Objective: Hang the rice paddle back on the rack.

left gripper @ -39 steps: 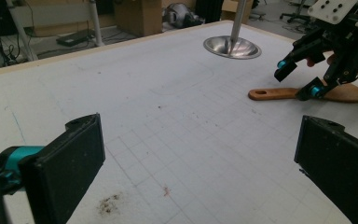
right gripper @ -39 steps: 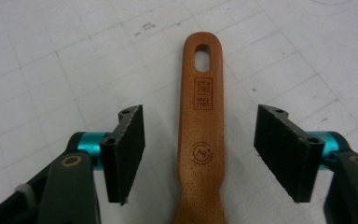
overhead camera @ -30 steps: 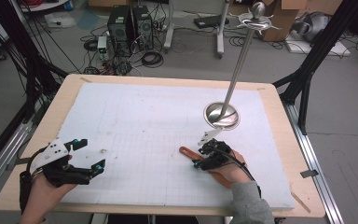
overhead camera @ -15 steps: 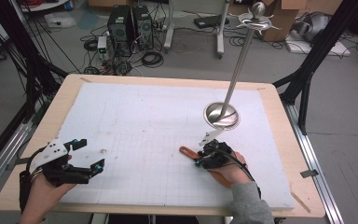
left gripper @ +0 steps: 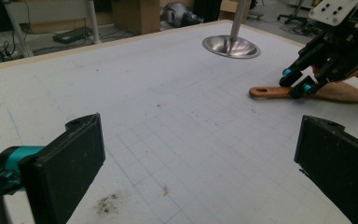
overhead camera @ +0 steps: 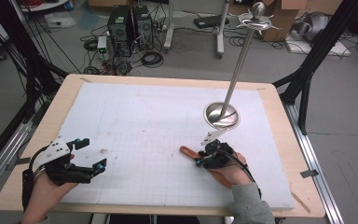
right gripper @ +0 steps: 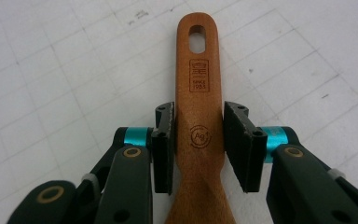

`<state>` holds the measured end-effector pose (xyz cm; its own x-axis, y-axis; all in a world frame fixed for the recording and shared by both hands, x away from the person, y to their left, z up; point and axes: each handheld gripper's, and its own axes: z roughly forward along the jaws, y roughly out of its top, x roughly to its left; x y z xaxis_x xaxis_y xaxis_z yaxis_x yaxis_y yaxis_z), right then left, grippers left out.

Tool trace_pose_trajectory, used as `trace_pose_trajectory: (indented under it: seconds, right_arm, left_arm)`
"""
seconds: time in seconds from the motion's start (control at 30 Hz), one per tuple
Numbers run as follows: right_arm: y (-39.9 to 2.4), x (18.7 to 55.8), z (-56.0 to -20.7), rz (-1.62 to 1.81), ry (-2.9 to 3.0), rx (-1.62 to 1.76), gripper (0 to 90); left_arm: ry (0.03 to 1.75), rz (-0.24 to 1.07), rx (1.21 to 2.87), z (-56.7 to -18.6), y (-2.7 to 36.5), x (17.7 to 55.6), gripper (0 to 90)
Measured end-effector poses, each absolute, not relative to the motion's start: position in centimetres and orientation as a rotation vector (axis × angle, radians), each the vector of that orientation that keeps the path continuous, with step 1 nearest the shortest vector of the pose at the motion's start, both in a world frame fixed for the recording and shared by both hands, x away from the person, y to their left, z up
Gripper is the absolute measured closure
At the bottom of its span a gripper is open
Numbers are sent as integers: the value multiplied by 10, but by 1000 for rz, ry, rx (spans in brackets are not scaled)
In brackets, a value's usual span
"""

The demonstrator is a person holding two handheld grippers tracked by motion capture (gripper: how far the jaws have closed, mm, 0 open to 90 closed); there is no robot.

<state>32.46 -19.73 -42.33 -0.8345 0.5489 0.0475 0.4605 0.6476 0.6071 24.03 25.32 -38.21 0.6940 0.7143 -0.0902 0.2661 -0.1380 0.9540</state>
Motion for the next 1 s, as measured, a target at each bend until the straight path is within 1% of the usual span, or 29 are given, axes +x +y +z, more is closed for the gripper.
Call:
trace_pose_trajectory:
  seconds: [0.3, 0.4, 0.6, 0.8, 1.0]
  right_arm:
    - [-215, 319, -405, 1142, 2630, 847, 648]
    - [-222, 314, -394, 1237, 2573, 839, 648]
    - [-230, 310, -384, 1322, 2528, 838, 648]
    - [-240, 307, -376, 1373, 2487, 839, 648]
    - [-250, 302, -366, 1432, 2432, 835, 648]
  left_arm:
    - [791, 464, 1711, -382, 251, 241, 21]
    - [789, 465, 1718, -383, 251, 242, 21]
    - [788, 461, 1716, -383, 248, 242, 21]
    - [744, 468, 1727, -379, 239, 239, 21]
    - [752, 468, 1724, -380, 242, 240, 21]
